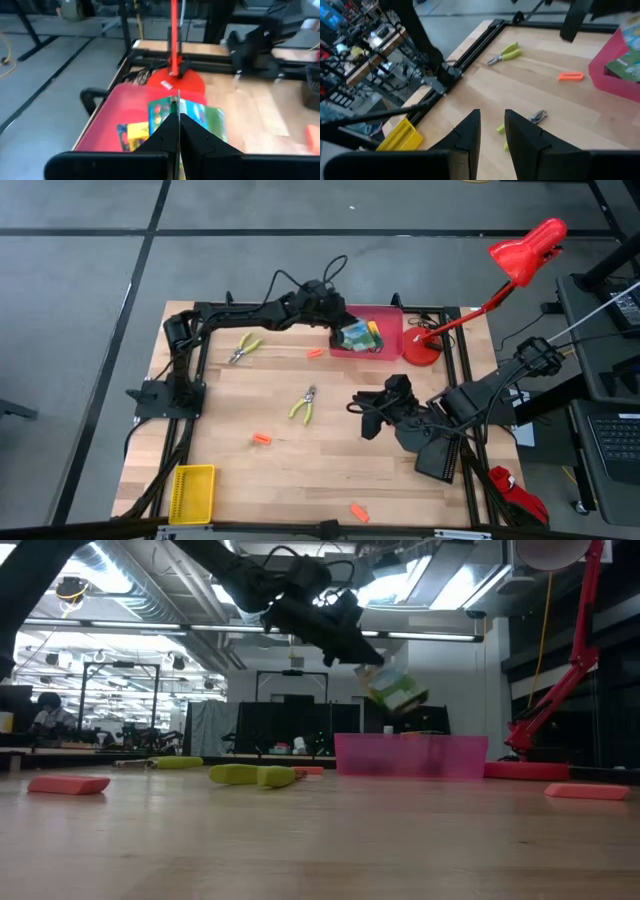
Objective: Pick & Place School Supplies
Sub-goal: Put the yellow crayon box into the red bin, then put the orange eraser into the yellow bin
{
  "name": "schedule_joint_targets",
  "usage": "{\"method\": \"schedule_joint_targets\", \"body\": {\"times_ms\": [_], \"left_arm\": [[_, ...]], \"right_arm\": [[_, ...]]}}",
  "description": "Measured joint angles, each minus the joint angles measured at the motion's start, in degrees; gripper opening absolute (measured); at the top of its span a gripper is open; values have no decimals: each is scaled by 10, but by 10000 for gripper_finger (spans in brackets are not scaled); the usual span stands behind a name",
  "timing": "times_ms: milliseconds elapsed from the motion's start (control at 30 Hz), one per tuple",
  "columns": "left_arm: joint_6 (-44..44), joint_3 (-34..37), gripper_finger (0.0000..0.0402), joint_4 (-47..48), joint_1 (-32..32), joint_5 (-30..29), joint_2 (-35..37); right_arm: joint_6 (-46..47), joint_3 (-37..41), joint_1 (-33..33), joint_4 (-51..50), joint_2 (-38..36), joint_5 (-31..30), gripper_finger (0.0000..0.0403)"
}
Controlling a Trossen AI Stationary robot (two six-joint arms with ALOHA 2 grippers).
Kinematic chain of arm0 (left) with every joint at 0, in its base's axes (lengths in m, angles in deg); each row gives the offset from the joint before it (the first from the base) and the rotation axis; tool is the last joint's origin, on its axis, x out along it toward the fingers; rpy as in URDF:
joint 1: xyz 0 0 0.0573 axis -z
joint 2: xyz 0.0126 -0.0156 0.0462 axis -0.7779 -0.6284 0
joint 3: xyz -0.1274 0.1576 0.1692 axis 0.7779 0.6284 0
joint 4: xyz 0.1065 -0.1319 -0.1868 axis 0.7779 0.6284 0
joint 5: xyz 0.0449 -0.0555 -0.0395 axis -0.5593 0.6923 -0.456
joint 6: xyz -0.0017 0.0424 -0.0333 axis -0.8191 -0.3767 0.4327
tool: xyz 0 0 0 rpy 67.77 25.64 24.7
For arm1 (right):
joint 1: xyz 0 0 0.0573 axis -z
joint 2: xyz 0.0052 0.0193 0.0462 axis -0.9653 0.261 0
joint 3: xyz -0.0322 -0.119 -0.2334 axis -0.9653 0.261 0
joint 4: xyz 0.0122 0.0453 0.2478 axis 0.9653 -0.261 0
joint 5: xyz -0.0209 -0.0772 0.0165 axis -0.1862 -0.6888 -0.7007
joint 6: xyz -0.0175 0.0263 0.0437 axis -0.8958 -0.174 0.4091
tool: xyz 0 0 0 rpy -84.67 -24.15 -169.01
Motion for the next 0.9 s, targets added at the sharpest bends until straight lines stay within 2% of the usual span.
{"method": "schedule_joint_targets", "body": {"times_ms": [133, 333, 433, 567, 733, 800, 900], "left_arm": [[13, -1, 28, 23, -2, -43, -1], [68, -1, 93, 24, -14, -13, 0], [73, -1, 125, 44, -17, 14, 5], [48, -2, 150, 105, -19, 82, 34], [-64, -1, 157, 342, -13, 110, 72], [-89, 4, 154, 412, -4, 143, 91], [-98, 4, 149, 507, 23, 177, 119]], "right_arm": [[0, 0, -5, 8, 0, -29, 91], [0, 0, -7, 9, 0, -60, 91], [-2, 0, -7, 9, 0, -54, 91], [3, 0, -8, -6, 0, 9, 91], [108, 0, -26, -121, 6, 124, 91], [144, 0, -40, -186, 16, 159, 91], [141, 0, -47, -270, 32, 225, 91]]}}
